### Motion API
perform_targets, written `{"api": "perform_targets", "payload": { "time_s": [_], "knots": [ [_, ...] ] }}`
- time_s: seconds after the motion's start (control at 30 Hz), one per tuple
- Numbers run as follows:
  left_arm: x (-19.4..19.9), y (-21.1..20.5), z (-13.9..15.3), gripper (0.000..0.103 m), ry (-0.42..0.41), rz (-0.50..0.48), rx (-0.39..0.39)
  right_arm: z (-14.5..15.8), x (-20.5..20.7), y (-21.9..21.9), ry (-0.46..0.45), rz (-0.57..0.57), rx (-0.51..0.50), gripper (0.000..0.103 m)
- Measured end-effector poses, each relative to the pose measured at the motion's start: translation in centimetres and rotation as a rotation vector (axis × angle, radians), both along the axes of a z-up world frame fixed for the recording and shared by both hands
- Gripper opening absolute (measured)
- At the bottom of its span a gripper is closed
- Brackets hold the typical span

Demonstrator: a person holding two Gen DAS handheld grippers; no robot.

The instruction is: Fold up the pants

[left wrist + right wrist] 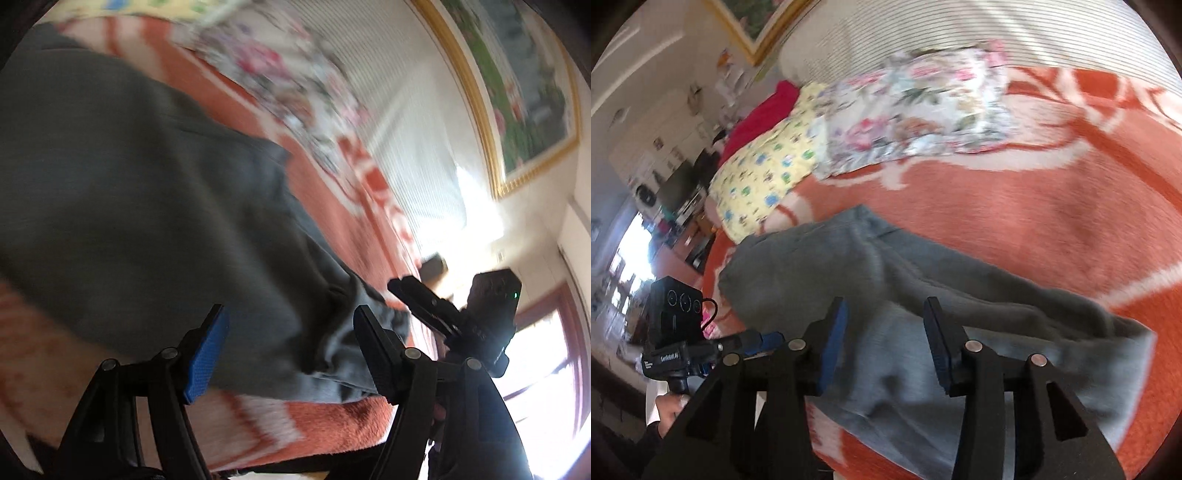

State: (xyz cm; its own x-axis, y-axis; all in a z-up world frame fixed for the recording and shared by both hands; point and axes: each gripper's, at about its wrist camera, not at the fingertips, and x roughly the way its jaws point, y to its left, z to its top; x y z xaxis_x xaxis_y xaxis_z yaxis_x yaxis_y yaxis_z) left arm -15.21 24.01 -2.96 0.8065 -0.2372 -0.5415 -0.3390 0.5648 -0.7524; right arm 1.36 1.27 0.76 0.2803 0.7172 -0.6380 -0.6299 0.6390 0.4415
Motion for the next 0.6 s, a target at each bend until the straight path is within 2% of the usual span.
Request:
{"api": "perform_targets", "payload": {
  "time_s": [0.27, 0.37, 0.6],
  "knots": [
    [-8.8, 5.2, -0.9, 0.071, -0.026, 0.218, -0.098, 0.1, -0.5, 6.8, 0.000, 0.130, -0.025, 0.052],
    [-11.2, 6.8, -1.1, 0.076, -0.023, 0.297, -0.122, 0.4, -0.4, 9.2, -0.006, 0.166, -0.032, 0.054],
    [-13.5, 9.9, -1.6, 0.079, -0.010, 0.424, -0.165, 0.8, -0.1, 14.7, -0.016, 0.254, -0.053, 0.057]
  ]
}}
